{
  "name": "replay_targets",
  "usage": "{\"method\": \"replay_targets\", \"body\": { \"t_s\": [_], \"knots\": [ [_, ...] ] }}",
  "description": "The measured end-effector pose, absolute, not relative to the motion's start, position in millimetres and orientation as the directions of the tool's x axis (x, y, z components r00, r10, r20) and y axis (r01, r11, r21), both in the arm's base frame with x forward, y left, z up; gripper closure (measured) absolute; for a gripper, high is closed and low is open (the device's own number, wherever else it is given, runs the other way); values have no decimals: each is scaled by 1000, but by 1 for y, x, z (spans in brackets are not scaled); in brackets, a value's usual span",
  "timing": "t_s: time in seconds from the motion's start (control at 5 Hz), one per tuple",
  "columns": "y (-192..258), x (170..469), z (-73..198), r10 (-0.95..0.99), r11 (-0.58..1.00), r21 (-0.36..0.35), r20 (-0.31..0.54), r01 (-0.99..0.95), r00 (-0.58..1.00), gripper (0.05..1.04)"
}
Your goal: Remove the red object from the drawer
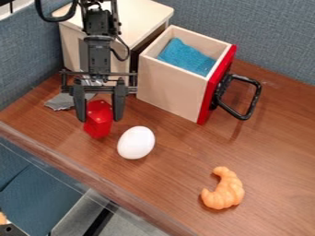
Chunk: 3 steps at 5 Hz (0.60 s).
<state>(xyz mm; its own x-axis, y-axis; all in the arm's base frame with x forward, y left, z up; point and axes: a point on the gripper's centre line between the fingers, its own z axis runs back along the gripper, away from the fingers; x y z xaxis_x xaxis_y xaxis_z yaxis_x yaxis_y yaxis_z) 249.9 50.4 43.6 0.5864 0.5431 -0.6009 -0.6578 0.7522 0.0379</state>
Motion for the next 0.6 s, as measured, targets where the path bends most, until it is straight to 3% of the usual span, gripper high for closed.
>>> {"method": "replay_targets", "body": {
  "t_s": [0.2, 0.4, 0.6],
  "knots": [
    [52, 250, 42, 544, 745, 23, -599, -666, 588, 313],
    [54, 250, 43, 556, 733, 25, -599, -680, 577, 87],
    [53, 249, 43, 557, 730, 30, -604, -682, 570, 81]
  ]
}}
